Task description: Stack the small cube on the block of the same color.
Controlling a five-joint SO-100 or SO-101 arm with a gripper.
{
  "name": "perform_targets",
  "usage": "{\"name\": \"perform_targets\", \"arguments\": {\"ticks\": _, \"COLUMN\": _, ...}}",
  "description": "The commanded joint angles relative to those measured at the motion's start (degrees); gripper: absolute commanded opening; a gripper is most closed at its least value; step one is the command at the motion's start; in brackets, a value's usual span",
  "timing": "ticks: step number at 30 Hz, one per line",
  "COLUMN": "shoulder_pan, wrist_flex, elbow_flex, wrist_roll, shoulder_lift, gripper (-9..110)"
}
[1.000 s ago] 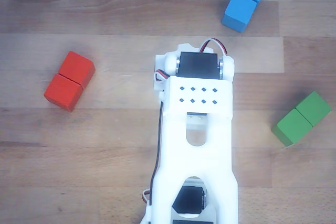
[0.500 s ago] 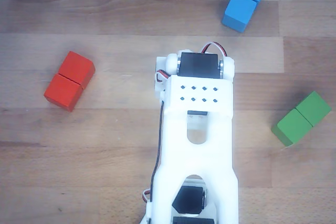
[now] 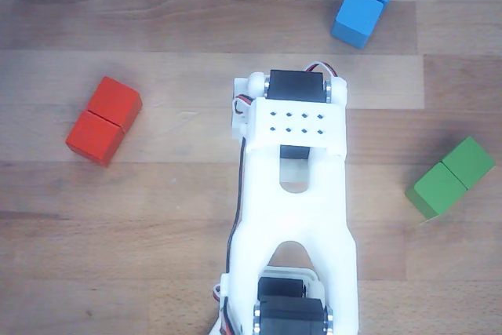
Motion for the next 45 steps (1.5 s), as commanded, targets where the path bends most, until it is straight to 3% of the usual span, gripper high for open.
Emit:
{"name": "perform_targets", "arguments": {"ticks": 1, "shoulder_pan": 0.4, "wrist_flex": -1.0, "elbow_flex": -0.7, "wrist_roll": 0.4, "shoulder_lift": 0.4, "gripper": 29}}
{"name": "perform_targets", "arguments": {"ticks": 23, "shoulder_pan": 0.4, "wrist_flex": -5.7, "elbow_flex": -0.2, "wrist_roll": 1.1, "shoulder_lift": -5.2, "gripper": 29}}
{"name": "perform_targets", "arguments": {"ticks": 35, "shoulder_pan": 0.4, "wrist_flex": -10.1, "elbow_flex": 0.9, "wrist_roll": 0.6, "shoulder_lift": -5.0, "gripper": 0}}
{"name": "perform_targets", "arguments": {"ticks": 45, "shoulder_pan": 0.4, "wrist_flex": -8.7, "elbow_flex": -3.4, "wrist_roll": 0.2, "shoulder_lift": -3.9, "gripper": 6}}
